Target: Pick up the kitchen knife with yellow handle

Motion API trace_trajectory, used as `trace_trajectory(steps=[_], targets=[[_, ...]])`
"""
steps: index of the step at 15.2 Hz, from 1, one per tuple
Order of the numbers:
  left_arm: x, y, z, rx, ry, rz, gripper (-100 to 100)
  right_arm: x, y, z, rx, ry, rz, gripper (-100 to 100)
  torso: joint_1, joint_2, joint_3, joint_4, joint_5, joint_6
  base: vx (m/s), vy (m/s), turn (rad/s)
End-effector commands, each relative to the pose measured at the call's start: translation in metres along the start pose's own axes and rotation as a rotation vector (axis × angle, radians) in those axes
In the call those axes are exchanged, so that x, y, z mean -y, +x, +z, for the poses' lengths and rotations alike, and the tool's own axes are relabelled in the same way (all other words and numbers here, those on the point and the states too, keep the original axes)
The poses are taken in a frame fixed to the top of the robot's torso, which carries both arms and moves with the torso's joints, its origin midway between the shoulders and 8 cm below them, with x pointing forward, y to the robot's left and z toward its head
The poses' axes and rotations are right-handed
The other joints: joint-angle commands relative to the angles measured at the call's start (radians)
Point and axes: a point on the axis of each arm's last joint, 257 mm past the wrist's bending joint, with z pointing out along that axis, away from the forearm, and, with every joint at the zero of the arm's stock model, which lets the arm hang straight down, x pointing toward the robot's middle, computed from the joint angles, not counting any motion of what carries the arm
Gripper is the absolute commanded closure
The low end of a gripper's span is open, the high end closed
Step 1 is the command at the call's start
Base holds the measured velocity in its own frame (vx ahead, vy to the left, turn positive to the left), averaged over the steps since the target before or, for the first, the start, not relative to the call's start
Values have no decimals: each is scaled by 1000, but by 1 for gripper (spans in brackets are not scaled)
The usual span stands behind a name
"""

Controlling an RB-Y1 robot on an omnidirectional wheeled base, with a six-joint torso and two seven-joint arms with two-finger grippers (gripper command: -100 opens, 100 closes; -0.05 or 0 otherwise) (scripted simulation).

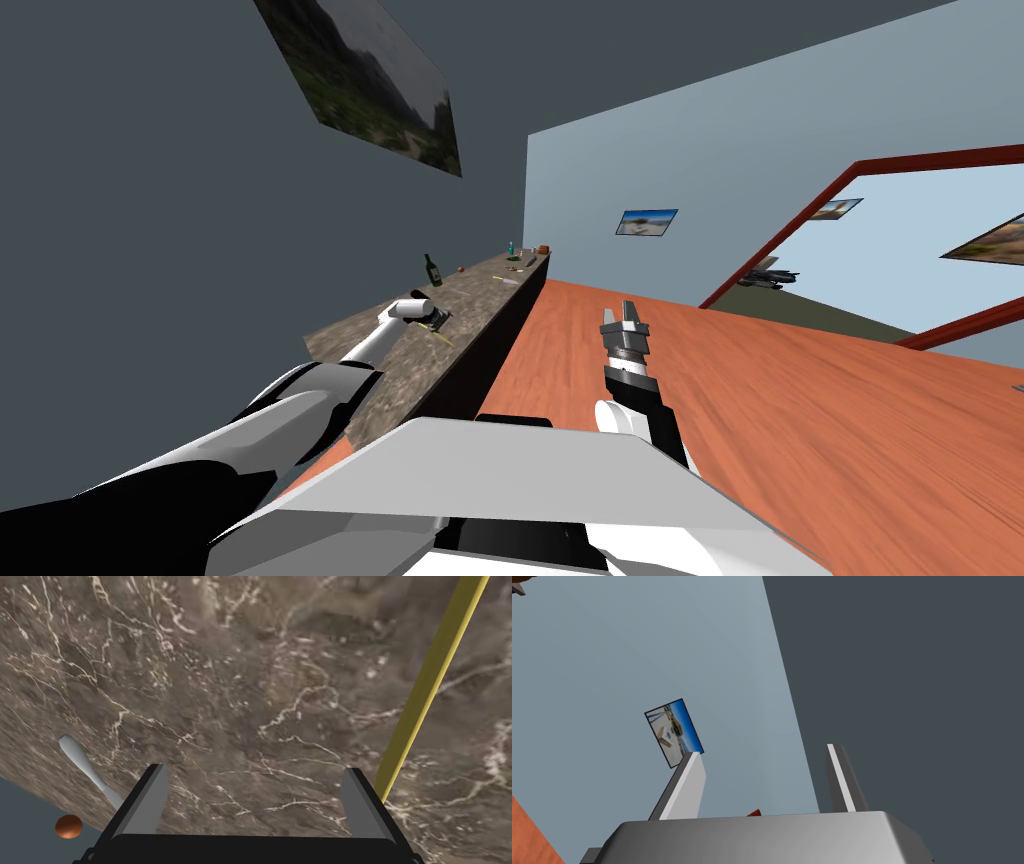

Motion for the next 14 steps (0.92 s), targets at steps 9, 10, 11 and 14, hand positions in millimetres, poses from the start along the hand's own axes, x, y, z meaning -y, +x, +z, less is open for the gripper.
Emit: trace_trajectory(steps=[9, 10, 11, 14], targets=[[-29, 5, -15, -137, -160, -37, -100, 0, 0, 0, 0, 0, 0, 0, 0, 0, 0, 0, 0, 0, 14, 8, -17], [-32, 8, -16, -147, -174, -37, -100, 0, 0, 0, 0, 0, 0, 0, 0, 0, 0, 0, 0, 0, 16, 13, -18], [-32, 8, -16, -147, -174, -37, -100, 0, 0, 0, 0, 0, 0, 0, 1, 0, 0, 0, 0, 0, 11, 10, -4], [-42, 12, -24, -200, -224, -51, -100, 0, 0, 0, 0, 0, 0, 0, 0, 0, 0, 0, 0, 0, 11, 8, -13]])
